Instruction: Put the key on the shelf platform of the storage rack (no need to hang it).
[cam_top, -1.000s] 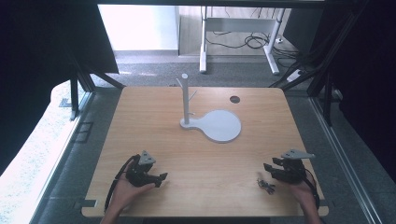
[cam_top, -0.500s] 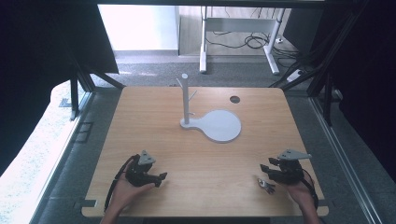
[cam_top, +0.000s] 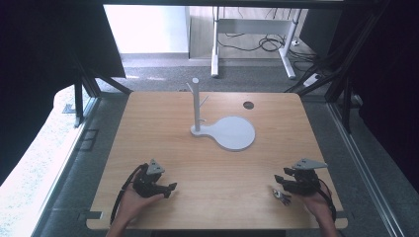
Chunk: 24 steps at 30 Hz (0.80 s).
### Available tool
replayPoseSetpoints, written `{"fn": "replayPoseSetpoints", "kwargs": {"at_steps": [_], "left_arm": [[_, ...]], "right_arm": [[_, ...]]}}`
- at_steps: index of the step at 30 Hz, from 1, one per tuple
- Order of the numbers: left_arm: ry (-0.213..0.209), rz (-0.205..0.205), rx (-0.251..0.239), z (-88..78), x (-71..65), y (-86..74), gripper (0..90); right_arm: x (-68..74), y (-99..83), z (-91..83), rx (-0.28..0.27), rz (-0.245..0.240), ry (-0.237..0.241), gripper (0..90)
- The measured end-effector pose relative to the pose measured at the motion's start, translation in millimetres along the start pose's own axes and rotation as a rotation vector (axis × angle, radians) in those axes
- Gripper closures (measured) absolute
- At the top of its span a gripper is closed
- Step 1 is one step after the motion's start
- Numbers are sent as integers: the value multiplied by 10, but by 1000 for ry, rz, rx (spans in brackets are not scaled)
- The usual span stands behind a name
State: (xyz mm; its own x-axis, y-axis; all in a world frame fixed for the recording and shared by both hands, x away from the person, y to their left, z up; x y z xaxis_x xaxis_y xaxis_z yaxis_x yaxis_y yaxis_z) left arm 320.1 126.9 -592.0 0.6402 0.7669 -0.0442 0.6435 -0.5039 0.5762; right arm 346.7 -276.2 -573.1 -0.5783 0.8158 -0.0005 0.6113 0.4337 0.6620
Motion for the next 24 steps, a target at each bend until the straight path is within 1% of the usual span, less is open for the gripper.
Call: {"fn": "replayPoseSetpoints", "kwargs": {"at_steps": [4, 8, 12, 14, 17, 20, 22, 24], "left_arm": [[-1, 5, 2, 2, -10, 2, 257], [-6, 16, 24, 27, -24, -21, 251], [-7, 25, 28, 36, -32, -24, 248], [-6, 19, 26, 29, -25, -23, 248], [-3, 14, 24, 19, -3, -26, 247], [-1, 7, 21, 9, 11, -28, 246], [2, 6, 22, 10, 18, -30, 247], [2, 6, 22, 11, 13, -32, 247]], "right_arm": [[13, -2, 9, 5, -4, 1, 491], [19, -18, 31, 16, -9, 1, 484], [19, -15, 28, 16, -9, 0, 482], [18, -3, 16, 11, -6, 2, 491], [33, 6, 14, 31, 8, -2, 497], [109, 45, -12, 32, 0, 25, 504], [141, 75, -20, 30, -11, 33, 508], [175, 95, -9, 33, -13, 49, 510]]}}
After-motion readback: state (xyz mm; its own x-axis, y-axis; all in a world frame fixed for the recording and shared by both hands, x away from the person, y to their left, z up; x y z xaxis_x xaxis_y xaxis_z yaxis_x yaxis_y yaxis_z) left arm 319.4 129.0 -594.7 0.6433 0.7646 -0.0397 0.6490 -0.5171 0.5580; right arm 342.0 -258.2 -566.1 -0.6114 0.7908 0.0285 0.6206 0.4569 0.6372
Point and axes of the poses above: each handheld gripper's, and its own axes: z roughly forward along the jaws, y roughly out of its top, x roughly to its left, the point moved 10 cm from there along z, roughly forward along the jaws, and after that the axes turned 5 degrees about x, right-handed, at the moved point
